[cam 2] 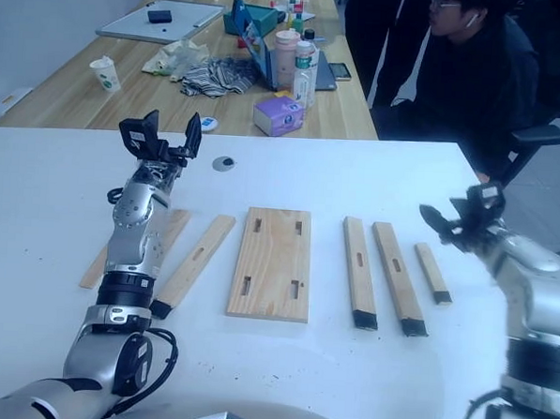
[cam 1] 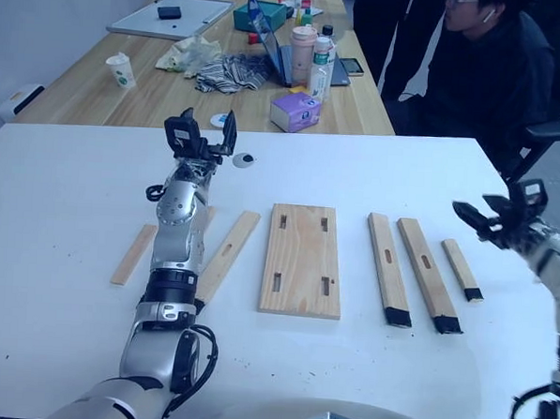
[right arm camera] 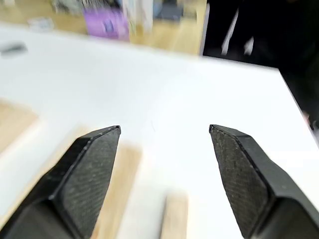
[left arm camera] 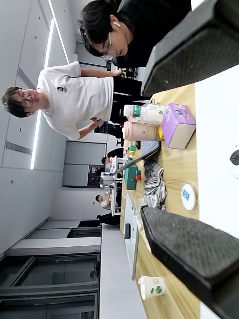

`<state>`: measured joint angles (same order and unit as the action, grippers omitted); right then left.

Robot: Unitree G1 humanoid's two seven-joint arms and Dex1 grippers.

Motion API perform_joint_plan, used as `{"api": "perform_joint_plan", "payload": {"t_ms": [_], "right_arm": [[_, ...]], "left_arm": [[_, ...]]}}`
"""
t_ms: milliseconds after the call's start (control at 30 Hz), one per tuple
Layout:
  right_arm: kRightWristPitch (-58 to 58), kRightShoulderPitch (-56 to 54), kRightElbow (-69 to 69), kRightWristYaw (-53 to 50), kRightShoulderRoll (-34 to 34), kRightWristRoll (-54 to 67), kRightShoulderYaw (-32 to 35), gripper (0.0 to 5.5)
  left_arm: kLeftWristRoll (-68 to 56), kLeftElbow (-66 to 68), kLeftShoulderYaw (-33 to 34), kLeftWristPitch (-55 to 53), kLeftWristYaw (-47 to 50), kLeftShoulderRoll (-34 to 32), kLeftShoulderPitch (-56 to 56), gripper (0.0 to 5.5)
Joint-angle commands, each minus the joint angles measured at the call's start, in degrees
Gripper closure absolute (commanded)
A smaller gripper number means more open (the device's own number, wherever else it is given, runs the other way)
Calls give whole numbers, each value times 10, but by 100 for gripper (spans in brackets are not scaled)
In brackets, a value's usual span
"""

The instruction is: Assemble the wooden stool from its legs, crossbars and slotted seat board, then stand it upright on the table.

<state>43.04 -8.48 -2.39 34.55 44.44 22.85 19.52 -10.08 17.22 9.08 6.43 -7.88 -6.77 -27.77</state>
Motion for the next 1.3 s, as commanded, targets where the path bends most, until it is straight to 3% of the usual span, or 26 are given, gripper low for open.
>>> {"api": "perform_joint_plan", "payload": {"t_ms": [33, 467, 800, 933, 1067, 1167, 1300], "right_arm": [[59, 53, -28, 10, 29, 1, -3, 219], [85, 173, -1, -23, -5, -43, -36, 219], [107, 171, 2, -46, -4, -48, -49, 396], [84, 147, -10, -71, -19, -48, -43, 421], [-91, 40, -52, -110, -88, -54, -33, 421], [-211, -10, -97, -102, -115, -94, -98, 421], [-297, -45, -119, -90, -147, -120, -162, 421]], "left_arm": [[7, -18, -2, -11, 7, -3, 13, 147], [5, -32, -7, -24, 12, -2, 17, 147], [4, -35, -3, -24, 16, -2, 21, 147], [-1, -36, 0, -28, 16, -3, 20, 147], [-127, -106, -3, -158, -59, 11, 19, 147], [-262, -203, -37, -329, -114, 15, 30, 147], [-433, -253, -18, -495, -89, 41, 24, 147]]}}
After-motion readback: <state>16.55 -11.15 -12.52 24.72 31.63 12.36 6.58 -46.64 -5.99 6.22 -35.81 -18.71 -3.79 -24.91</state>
